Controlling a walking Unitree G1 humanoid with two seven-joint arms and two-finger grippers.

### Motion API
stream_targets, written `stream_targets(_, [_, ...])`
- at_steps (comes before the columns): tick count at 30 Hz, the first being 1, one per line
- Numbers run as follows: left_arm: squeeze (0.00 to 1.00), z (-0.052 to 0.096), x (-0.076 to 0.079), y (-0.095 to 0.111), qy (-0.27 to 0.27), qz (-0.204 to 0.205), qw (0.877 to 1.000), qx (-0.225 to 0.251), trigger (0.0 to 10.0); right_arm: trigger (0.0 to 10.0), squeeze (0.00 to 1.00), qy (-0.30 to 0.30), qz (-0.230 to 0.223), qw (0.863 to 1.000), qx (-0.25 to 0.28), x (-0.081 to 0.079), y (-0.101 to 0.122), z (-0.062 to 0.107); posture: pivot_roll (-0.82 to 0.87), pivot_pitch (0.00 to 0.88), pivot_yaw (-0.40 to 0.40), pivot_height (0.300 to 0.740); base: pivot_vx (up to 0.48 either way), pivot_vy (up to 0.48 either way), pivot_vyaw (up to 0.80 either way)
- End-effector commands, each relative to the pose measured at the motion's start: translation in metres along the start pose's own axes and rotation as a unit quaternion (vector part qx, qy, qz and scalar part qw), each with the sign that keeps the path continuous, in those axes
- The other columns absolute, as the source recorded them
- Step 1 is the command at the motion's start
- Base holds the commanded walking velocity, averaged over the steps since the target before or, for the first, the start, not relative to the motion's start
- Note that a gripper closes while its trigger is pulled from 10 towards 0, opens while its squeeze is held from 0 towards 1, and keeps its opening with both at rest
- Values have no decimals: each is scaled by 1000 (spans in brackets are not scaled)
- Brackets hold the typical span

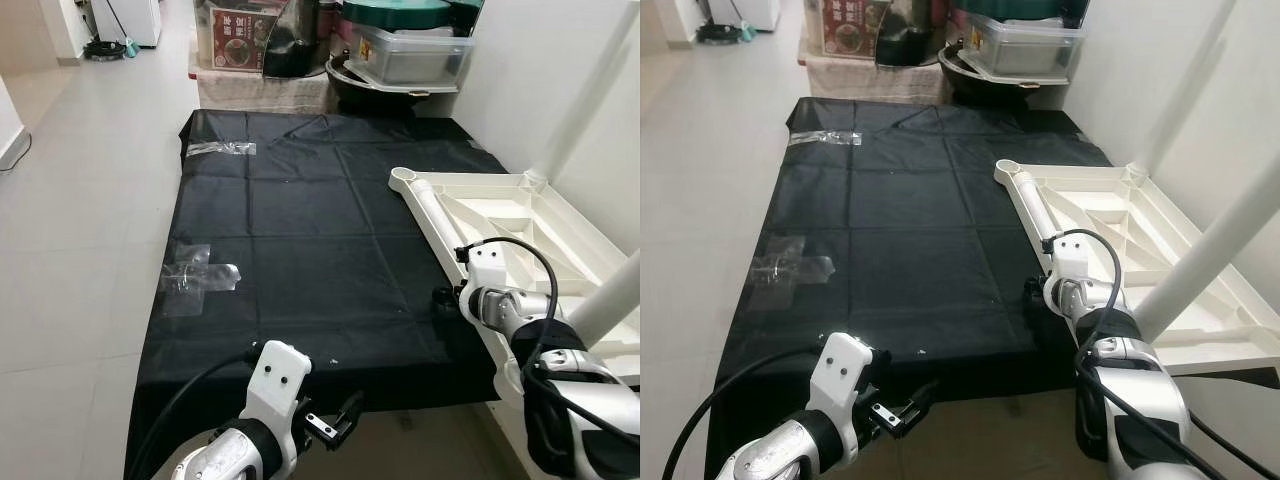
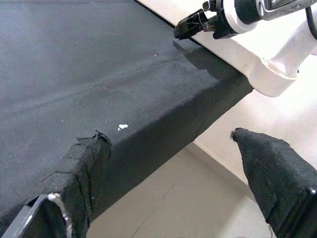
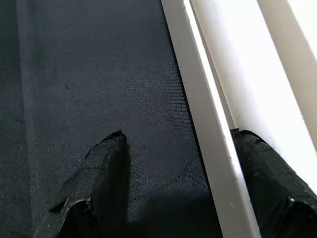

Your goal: Building children table

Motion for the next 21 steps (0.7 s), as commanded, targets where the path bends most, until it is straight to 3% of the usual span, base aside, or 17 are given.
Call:
stream_targets(1, [0, 2, 5, -1, -7, 8, 1000, -5, 10000, 10000, 0, 0, -2, 1000, -26, 2, -13, -2, 139, 88, -142, 740, 0, 0, 0])
stream_targets(2, [0, 2, 5, -1, -7, 8, 1000, -5, 10000, 10000, 0, 0, -2, 1000, -26, 2, -13, -2, 139, 88, -142, 740, 0, 0, 0])
stream_targets(3, [0, 3, 5, -1, -5, 9, 1000, -5, 10000, 8706, 0, 14, 10, 999, -40, 0, -20, -3, 137, 88, -142, 740, 0, 0, 0])
stream_targets(4, [0, 4, 5, -2, -5, 9, 1000, -5, 10000, 4235, 0, 19, 14, 999, -43, 0, -21, -3, 138, 92, -143, 740, 0, 0, 0])
stream_targets(5, [0, 4, 5, -2, -5, 9, 1000, -5, 10000, 4235, 0, 19, 14, 999, -43, 0, -21, -3, 138, 92, -143, 740, 0, 0, 0])
stream_targets(6, [0, 4, 5, -1, -4, 9, 1000, -6, 10000, 0, 0, 25, 19, 998, -45, -1, -22, -3, 139, 92, -145, 740, 0, 0, 0])
stream_targets(11, [0, 5, 5, -2, -1, 10, 1000, -7, 10000, 0, 0, 47, 42, 997, -36, -6, -17, -2, 144, 94, -148, 740, 0, 0, 0])
stream_targets(19, [0, 4, 4, -2, 2, 11, 1000, -7, 10000, 0, 0, 73, 75, 994, 11, -12, 9, 3, 141, 85, -148, 740, 0, 0, 0])
stream_targets(21, [0, 3, 4, -2, 1, 11, 1000, -7, 10000, 0, 0, 132, 104, 985, 22, -26, 15, 7, 139, 81, -145, 740, 0, 0, 0])
Point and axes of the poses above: a point about 5 cm out from each wrist's last joint towards the gripper, its own z axis pointing back from the gripper into the wrist, its own y axis along the axis of the wrist's last joint, x = y × z, the point moved 5 cm from there along -z, pointing out of the wrist towards the gripper, and after that the axes turned 2 degrees about -z, right-handed, at the moved point
